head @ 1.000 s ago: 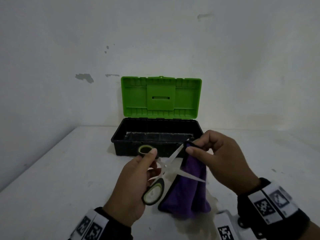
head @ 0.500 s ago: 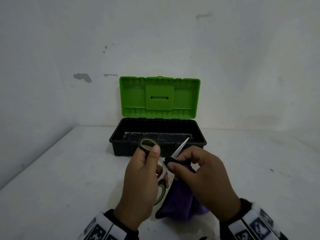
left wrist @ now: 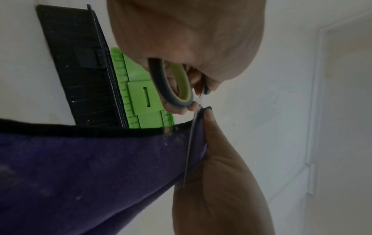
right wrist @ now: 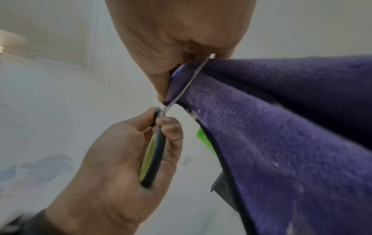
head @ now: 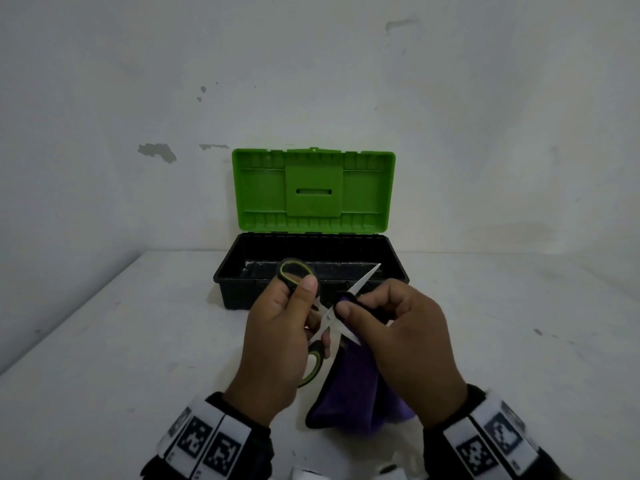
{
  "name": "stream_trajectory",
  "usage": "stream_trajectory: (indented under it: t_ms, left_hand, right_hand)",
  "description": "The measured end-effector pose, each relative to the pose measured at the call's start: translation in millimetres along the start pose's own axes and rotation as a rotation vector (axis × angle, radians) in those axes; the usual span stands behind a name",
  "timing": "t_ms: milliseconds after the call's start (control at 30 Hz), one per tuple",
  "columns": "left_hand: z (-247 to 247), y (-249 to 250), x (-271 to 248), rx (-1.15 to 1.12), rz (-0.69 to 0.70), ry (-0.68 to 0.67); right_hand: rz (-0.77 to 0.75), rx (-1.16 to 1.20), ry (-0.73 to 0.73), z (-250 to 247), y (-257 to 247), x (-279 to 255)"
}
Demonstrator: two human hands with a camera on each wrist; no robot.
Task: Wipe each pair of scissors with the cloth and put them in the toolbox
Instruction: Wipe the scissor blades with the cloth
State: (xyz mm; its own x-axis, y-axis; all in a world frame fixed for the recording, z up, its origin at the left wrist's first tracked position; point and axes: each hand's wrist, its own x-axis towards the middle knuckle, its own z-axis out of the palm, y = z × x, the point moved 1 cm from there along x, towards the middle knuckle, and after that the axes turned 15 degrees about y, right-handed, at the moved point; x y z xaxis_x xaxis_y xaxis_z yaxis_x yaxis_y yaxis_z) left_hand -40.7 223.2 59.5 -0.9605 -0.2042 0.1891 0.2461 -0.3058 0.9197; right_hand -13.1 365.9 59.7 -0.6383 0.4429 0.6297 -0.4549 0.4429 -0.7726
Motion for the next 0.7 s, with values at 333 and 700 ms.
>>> stream_trajectory:
  t_ms: [333, 700]
  left_hand:
    - [3, 0, 6, -0.037, -0.012, -0.080]
    - [2, 2, 6, -0.034, -0.028, -0.115]
  right_hand:
    - [0.040, 0.038, 0.047, -1, 5, 5]
    - [0.163, 0.124, 0.069, -5, 11, 14]
